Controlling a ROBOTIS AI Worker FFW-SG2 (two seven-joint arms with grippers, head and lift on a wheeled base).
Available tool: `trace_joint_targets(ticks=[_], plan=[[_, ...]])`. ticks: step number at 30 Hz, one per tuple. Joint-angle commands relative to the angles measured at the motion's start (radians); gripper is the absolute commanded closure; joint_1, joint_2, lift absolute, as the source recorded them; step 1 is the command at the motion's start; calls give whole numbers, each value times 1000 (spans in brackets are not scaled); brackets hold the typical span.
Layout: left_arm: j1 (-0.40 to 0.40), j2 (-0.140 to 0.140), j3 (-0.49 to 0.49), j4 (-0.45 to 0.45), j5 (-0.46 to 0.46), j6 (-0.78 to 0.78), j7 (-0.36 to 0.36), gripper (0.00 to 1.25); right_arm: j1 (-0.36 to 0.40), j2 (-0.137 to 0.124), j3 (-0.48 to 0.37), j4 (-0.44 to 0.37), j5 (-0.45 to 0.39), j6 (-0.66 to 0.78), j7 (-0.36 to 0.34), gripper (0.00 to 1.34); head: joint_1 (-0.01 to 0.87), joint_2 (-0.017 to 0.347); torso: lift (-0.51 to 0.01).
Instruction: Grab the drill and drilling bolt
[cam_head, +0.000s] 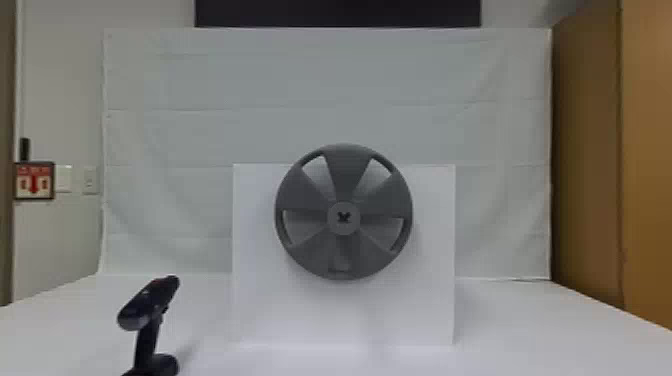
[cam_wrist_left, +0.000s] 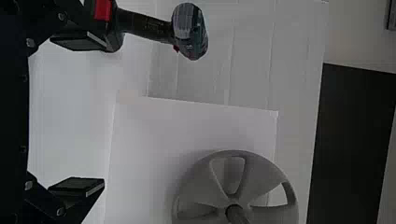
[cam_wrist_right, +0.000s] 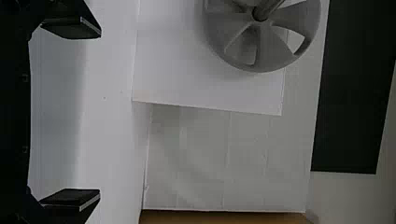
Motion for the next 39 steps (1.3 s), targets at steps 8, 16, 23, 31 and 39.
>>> trace_joint_targets(ticks=[8, 16, 23, 31, 39], plan=[[35, -2, -26, 30, -95, -3, 1, 236, -6, 3, -1, 21, -48, -4, 0, 94, -15, 51, -398], [38, -2, -35, 44, -85, -3, 1, 67, -15, -1, 6, 35, -47, -21, 0, 85, -15, 51, -398], [47, 0, -60, 44, -50, 33, 57, -2, -13, 3, -2, 36, -41, -19, -2, -2, -15, 51, -398], [47, 6, -78, 46, -65, 39, 76, -2, -15, 0, -7, 36, -45, -8, -2, -2, -15, 51, -398], [46, 15, -90, 46, -104, 39, 84, -2, -16, -3, -4, 36, -45, -1, -2, -2, -15, 51, -398]])
